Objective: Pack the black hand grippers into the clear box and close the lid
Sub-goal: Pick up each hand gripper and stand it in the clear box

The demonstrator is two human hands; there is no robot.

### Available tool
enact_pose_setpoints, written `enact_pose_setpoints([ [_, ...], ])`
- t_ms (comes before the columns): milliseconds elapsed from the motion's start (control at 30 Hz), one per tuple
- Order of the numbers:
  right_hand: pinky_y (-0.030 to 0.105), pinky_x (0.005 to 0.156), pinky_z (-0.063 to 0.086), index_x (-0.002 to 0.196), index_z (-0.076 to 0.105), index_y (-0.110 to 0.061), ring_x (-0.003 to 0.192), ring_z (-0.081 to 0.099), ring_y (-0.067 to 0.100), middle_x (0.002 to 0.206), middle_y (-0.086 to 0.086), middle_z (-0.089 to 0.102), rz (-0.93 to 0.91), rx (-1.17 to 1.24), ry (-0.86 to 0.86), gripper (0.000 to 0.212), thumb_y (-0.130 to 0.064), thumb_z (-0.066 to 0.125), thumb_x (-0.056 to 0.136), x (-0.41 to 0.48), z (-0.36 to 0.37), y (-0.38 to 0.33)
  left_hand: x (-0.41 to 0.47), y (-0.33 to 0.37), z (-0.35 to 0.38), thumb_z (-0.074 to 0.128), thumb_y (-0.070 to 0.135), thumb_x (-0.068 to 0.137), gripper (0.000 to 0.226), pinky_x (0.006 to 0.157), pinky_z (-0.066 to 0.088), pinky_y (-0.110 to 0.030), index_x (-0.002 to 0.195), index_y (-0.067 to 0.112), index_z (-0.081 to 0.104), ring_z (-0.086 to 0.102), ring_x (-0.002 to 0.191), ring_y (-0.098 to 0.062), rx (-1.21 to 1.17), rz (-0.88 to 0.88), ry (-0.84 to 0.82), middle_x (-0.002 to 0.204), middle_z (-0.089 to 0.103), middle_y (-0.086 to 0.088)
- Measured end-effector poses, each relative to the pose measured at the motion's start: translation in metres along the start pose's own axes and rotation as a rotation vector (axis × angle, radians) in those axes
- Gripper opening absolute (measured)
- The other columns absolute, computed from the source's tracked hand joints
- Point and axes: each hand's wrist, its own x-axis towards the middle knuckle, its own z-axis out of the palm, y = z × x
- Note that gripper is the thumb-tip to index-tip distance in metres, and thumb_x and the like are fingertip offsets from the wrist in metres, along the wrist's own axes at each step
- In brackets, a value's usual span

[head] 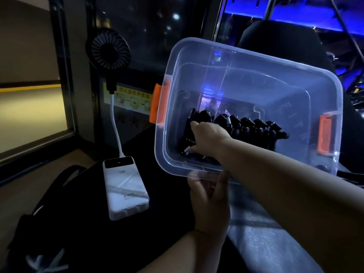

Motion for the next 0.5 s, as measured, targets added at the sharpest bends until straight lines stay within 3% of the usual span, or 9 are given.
enact_pose_setpoints([
  [100, 0.038, 0.082, 0.044, 0.127, 0.046, -0.019, 0.112, 0.052, 0.029, 0.120, 0.007, 0.050, -0.129, -0.211, 0.117, 0.070, -0.060, 0.068, 0.074, -0.0005, -0.0014, 0.0005, -0.0003, -0.0003, -0.0001, 0.071, 0.045, 0.065, 0.055, 0.085, 0.051, -0.030, 0.103, 0.015, 0.046, 0.067, 0.094, -0.018, -0.010, -0.015, -0.004, 0.100, 0.069, -0.009],
  [167, 0.042, 0.098, 0.035, 0.128, 0.050, -0.027, 0.124, 0.038, 0.026, 0.129, 0.003, 0.045, -0.279, -0.346, 0.188, 0.056, -0.052, 0.062, 0.079, 0.0003, -0.0020, 0.0020, 0.0002, 0.0005, 0.0003, 0.073, 0.039, 0.068, 0.052, 0.086, 0.051, -0.028, 0.103, 0.013, 0.046, 0.067, 0.096, -0.015, -0.010, -0.023, -0.010, 0.103, 0.068, -0.009],
  [233, 0.049, 0.111, 0.015, 0.132, 0.049, -0.032, 0.138, 0.023, 0.023, 0.142, 0.000, 0.039, -0.376, -0.428, 0.131, 0.046, -0.040, 0.051, 0.086, 0.0014, -0.0005, 0.0048, 0.0007, 0.0024, 0.0012, 0.075, 0.030, 0.073, 0.045, 0.083, 0.050, -0.021, 0.102, 0.012, 0.045, 0.067, 0.094, -0.011, 0.018, -0.017, 0.000, 0.103, 0.068, -0.010],
  [333, 0.054, 0.113, -0.011, 0.145, 0.034, -0.036, 0.148, 0.004, 0.018, 0.158, -0.004, 0.019, -0.336, -0.441, -0.064, 0.049, -0.036, 0.037, 0.096, 0.0024, 0.0045, 0.0069, -0.0006, 0.0024, 0.0007, 0.073, 0.035, 0.070, 0.051, 0.083, 0.052, -0.024, 0.104, 0.010, 0.045, 0.067, 0.094, -0.014, 0.017, -0.032, 0.007, 0.101, 0.068, -0.010],
  [500, 0.051, 0.117, -0.009, 0.150, 0.024, -0.033, 0.148, 0.004, 0.016, 0.160, -0.005, 0.013, -0.354, -0.478, -0.131, 0.053, -0.046, 0.033, 0.099, 0.0081, 0.0066, 0.0065, -0.0009, 0.0036, -0.0003, 0.073, 0.013, 0.081, 0.038, 0.077, 0.051, -0.021, 0.106, 0.007, 0.046, 0.068, 0.088, -0.012, 0.007, -0.049, 0.016, 0.096, 0.070, -0.008],
])
